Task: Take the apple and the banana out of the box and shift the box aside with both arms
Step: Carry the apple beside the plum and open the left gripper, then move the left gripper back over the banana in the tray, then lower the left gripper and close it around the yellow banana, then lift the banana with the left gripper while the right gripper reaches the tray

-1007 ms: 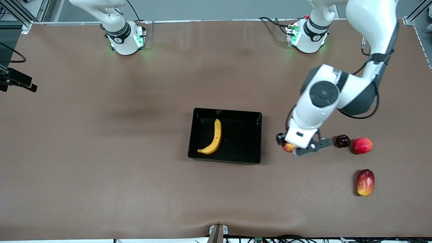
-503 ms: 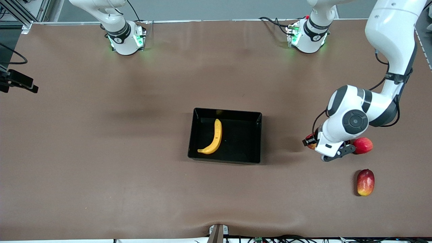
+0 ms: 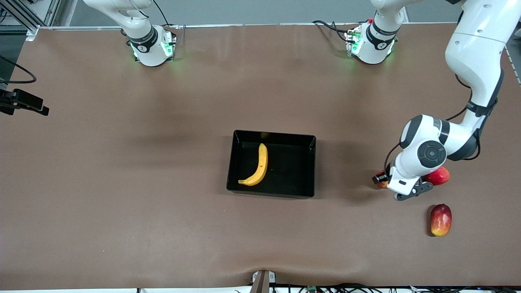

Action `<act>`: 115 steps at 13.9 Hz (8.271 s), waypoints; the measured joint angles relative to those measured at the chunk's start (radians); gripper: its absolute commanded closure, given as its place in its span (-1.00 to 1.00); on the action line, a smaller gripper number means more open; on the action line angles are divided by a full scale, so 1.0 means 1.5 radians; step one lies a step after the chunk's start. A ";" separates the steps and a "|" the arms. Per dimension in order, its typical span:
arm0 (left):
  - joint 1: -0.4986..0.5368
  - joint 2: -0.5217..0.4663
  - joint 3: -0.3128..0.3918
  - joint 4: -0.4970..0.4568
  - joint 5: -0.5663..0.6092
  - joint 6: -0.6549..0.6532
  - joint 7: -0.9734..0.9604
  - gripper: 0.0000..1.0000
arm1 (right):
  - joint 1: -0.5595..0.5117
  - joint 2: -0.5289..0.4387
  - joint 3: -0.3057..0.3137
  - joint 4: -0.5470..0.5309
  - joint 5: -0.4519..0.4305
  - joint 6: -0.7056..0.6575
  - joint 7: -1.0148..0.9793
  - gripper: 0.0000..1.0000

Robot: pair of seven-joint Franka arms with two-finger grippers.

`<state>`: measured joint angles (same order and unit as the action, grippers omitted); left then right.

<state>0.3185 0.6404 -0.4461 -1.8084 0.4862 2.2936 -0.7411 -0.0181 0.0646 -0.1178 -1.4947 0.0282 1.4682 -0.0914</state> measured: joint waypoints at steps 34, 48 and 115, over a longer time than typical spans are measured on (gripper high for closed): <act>-0.455 0.129 0.004 0.229 0.011 -0.002 -0.237 -1.00 | -0.007 0.008 -0.002 0.002 0.000 0.002 0.000 -1.00; -0.504 0.162 0.051 0.256 0.012 0.038 -0.222 -1.00 | -0.010 0.008 -0.002 0.004 0.000 0.002 0.000 -1.00; -0.100 0.064 0.071 0.288 -0.073 -0.110 0.487 1.00 | 0.330 0.304 0.015 -0.008 0.114 0.350 0.338 -1.00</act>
<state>0.1680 0.7368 -0.3392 -1.3759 0.3768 2.1294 -0.0106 0.4772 0.5205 -0.0947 -1.5071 0.1998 1.9932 0.4162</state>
